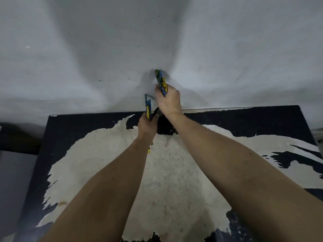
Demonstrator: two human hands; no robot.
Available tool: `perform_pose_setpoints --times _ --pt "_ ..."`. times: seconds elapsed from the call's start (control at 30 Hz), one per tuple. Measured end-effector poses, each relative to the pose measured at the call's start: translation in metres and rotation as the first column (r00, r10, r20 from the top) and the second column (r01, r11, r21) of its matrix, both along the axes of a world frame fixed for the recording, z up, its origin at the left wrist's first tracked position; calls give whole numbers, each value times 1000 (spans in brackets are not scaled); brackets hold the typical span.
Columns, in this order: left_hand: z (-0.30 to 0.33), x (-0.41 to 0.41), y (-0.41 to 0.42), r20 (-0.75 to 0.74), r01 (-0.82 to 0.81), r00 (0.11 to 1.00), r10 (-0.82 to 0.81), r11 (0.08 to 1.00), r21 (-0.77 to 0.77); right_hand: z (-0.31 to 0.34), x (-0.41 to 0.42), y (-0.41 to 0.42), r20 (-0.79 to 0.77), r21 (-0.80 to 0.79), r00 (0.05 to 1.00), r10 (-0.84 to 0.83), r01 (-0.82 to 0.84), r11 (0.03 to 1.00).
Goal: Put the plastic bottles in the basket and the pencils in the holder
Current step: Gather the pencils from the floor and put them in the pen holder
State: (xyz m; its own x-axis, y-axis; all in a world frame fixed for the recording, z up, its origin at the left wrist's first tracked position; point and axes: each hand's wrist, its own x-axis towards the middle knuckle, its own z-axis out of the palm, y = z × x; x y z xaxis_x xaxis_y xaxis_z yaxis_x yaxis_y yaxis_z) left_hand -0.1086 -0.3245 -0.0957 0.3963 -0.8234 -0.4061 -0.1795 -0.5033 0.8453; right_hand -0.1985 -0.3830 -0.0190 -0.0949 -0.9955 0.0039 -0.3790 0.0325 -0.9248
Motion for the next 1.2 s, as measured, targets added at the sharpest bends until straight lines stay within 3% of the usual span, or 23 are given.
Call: perform_pose_setpoints --times 0.3,0.47,0.93,1.1,1.2 --pt "0 2 0 -46 40 998 -40 999 3 1 10 13 13 -85 995 98 -96 992" --pt "2 10 6 -104 38 994 -38 999 3 3 26 14 119 -130 992 41 -25 991" --pt "0 18 11 -13 90 996 -91 995 -44 -47 0 36 22 -33 1000 8 -7 999" --pt "5 17 15 -39 77 996 -79 995 -65 -45 -5 41 -138 -84 990 -6 -6 996" --pt "15 17 15 -30 -4 1000 3 999 -54 -42 -15 46 -173 -23 984 -32 28 999"
